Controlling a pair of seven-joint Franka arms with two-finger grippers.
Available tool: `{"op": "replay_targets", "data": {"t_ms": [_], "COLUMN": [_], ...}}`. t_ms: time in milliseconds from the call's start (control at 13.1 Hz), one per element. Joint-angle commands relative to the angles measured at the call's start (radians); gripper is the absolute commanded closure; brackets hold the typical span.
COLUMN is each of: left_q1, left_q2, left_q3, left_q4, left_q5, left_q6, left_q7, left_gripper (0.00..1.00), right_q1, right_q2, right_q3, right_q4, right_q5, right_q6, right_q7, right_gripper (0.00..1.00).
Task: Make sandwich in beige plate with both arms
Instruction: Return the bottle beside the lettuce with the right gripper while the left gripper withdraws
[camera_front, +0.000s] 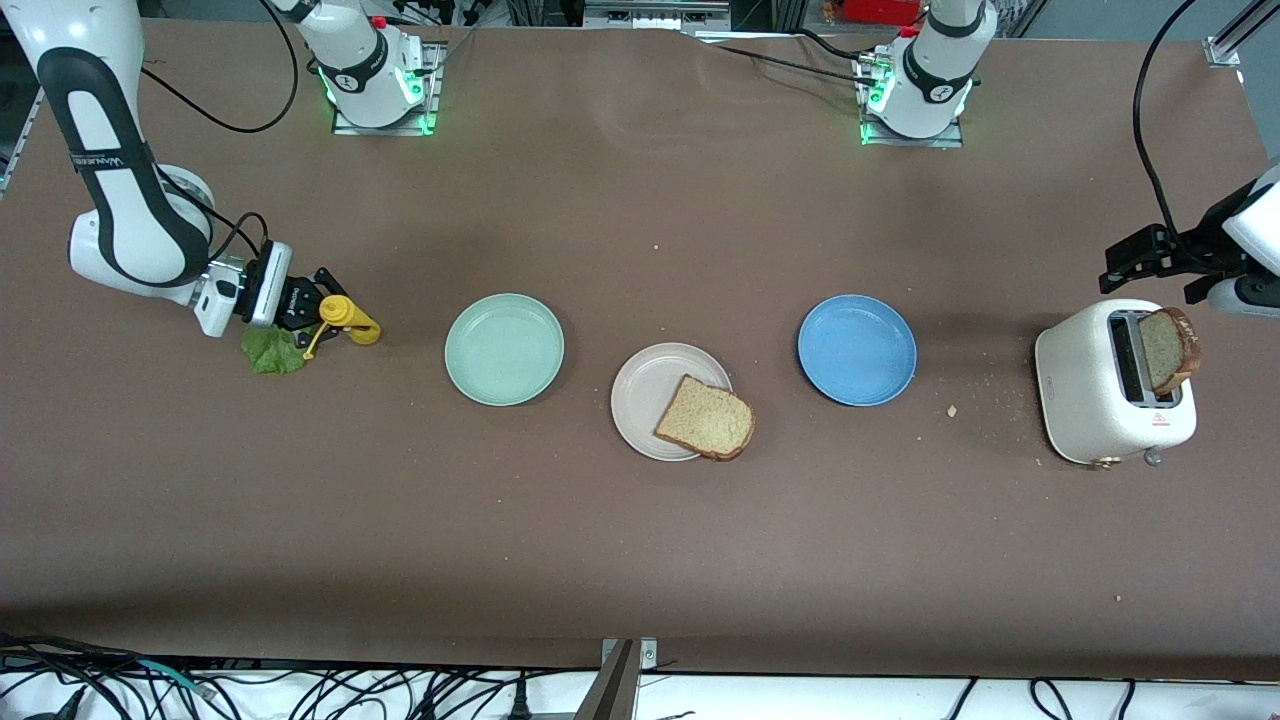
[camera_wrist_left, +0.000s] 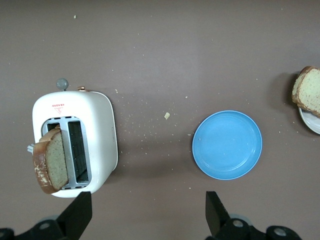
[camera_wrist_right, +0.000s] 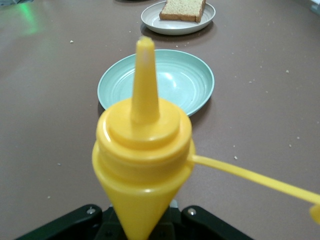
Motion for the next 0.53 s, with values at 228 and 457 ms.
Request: {"op": "replay_targets", "data": {"t_ms": [228,457], "left_q1": [0.008,0.007], "left_q2": [0.005,0.011], "left_q3": [-0.002,-0.002], "left_q4": [0.017,0.042], "left_q5": [-0.019,-0.021], "left_q6": [-0.003,0.036], "left_q7": [0.001,-0.01], "left_gripper": [0.0,0.0], "right_q1": [-0.007,-0.007], "right_q2": [0.067,0.069], "right_q3": [-0.041,-0.046], "right_q4": [-0.008,-0.007], "right_q5": [0.121,0.123], "right_q6": [-0.033,-0.044], "right_q7": [-0.182,-0.18], "right_gripper": [1.0,0.62]}}
